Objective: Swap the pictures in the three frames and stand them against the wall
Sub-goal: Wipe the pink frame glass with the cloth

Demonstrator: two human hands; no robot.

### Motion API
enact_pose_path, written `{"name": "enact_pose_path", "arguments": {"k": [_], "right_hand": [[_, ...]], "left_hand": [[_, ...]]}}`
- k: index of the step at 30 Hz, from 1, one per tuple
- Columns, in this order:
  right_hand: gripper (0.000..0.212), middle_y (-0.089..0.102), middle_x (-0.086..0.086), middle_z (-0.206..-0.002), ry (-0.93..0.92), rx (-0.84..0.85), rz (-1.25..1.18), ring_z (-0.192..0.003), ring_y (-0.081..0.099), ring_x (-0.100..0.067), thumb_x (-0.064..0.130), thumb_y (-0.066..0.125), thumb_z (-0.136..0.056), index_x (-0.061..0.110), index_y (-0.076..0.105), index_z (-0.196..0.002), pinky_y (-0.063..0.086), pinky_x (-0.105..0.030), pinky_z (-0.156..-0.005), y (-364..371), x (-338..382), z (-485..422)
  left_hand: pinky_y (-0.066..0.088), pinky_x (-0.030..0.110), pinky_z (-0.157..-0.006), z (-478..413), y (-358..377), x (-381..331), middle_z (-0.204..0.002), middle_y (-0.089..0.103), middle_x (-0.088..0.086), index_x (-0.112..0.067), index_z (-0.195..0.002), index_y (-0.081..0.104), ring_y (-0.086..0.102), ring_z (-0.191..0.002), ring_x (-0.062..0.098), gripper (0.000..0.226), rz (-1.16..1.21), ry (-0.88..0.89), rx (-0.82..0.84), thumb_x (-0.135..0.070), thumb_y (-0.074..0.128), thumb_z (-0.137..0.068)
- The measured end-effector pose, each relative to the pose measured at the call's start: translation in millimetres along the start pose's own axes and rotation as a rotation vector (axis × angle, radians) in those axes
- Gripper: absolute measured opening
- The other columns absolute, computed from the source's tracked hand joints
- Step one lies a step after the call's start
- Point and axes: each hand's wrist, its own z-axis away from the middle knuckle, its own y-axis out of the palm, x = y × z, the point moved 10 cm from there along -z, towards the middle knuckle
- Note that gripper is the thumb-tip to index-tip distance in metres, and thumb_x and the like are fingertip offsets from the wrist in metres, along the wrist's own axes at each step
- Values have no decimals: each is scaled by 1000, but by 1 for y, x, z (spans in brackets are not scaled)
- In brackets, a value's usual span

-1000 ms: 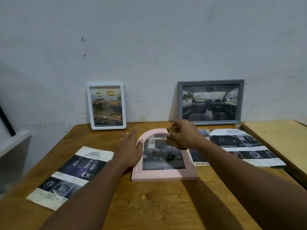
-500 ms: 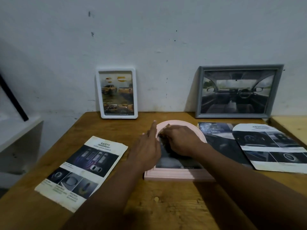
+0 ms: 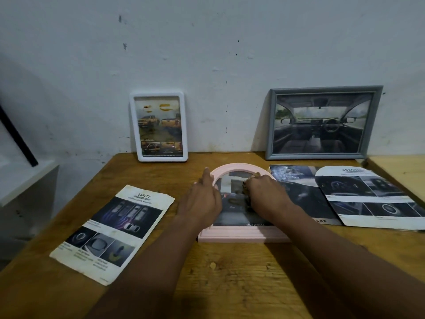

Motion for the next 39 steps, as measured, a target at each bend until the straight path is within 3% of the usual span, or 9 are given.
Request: {"name": "enact_pose_path", "arguments": {"k": [6, 12, 14, 17, 23, 27, 31, 36, 39], "right_hand": [[18, 70, -9, -100, 109, -23, -217, -90, 66, -24, 10, 73, -82, 12, 72, -100, 53, -34, -81, 7, 16, -5], [25, 71, -5, -98, -58, 48, -322, -89, 66, -23, 13, 76, -80, 17, 74, -105, 57, -37, -80, 11, 61, -25], [29, 73, -3, -105, -144, 81, -321, -92, 65, -23, 13, 67, -88, 24, 74, -114, 55, -36, -81, 11, 53, -20], [37, 73, -6, -113, -230, 112, -288, -98, 65, -29, 12, 59, -92, 31, 70, -123, 54, -40, -86, 10, 35, -5], [38, 69, -7, -113, -94, 80, -156, -100, 64, -28, 17, 67, -87, 34, 67, -121, 54, -38, -88, 1, -6, 17], [21, 68, -13, -105, 88, -24, -160, -97, 64, -30, 11, 60, -91, 16, 71, -109, 52, -38, -82, -3, -10, 32], [22, 69, -10, -103, 137, -76, -251, -97, 62, -25, 19, 73, -87, 11, 70, -107, 53, -35, -83, -5, 14, 34], [20, 70, -3, -102, -88, 8, -470, -97, 62, -19, 16, 65, -93, 22, 75, -108, 54, -38, -88, 6, 51, 33], [26, 73, -2, -105, -254, 74, -443, -95, 62, -19, 15, 59, -97, 24, 75, -115, 50, -33, -88, 3, 56, 36]], "left_hand": [[48, 33, -81, 3, 3, 2, -137, 61, 8, -21, -161, 11, 63, -111, 24, 64, 58, -32, 5, -32, 41, -106], [33, 40, -113, -3, -1, 21, -162, 36, 7, -24, -162, 9, 35, -147, 29, 60, 309, -160, 81, -31, 35, -109], [36, 38, -109, 0, -1, 17, -160, 40, 5, -23, -162, 10, 39, -144, 28, 60, 284, -137, 67, -28, 35, -109], [42, 34, -88, 8, -1, 10, -151, 49, 10, -24, -162, 10, 53, -129, 29, 60, 143, -96, 37, -31, 36, -109], [49, 32, -75, 11, -2, 3, -138, 61, 7, -27, -162, 7, 65, -106, 23, 61, 72, -16, 8, -36, 35, -108], [54, 35, -81, 11, -1, 3, -140, 60, 6, -29, -162, 6, 65, -111, 24, 61, 82, -5, 8, -38, 34, -108], [49, 39, -90, 11, -2, 1, -145, 56, 10, -28, -162, 7, 60, -124, 30, 58, 76, -10, 7, -40, 28, -109], [45, 43, -98, 10, -3, 5, -146, 56, 13, -28, -162, 9, 56, -128, 34, 57, 113, -11, -10, -44, 23, -109], [46, 44, -98, 10, -3, 4, -144, 57, 14, -28, -163, 8, 57, -127, 34, 57, 99, -5, -2, -43, 23, -110]]}}
